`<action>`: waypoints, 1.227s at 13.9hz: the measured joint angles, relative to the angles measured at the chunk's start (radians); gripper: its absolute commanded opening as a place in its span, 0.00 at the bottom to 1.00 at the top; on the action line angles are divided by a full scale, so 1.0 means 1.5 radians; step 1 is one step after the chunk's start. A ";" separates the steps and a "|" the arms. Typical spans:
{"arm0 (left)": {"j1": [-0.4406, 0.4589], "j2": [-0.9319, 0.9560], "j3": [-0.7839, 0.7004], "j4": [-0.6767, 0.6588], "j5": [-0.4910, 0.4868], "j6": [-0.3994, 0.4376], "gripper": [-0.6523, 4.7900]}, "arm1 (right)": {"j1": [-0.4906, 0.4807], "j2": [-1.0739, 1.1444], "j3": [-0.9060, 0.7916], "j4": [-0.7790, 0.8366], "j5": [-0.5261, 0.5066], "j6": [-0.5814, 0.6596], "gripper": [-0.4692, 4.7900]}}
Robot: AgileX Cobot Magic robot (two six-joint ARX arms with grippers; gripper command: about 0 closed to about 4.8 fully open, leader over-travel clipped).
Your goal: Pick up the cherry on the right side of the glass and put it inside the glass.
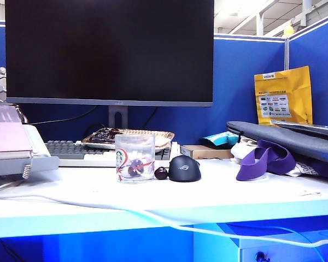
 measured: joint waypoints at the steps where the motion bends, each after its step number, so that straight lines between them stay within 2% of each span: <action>1: 0.000 0.000 0.000 0.000 0.000 0.000 0.11 | 0.000 0.000 0.000 0.000 0.000 0.000 0.09; 14: 0.000 0.000 0.000 0.000 0.000 0.000 0.11 | 0.000 0.000 0.000 0.008 -0.002 0.013 0.09; 17: 0.000 0.000 0.000 0.000 0.000 0.000 0.11 | 0.000 0.001 0.026 0.092 -0.068 0.085 0.09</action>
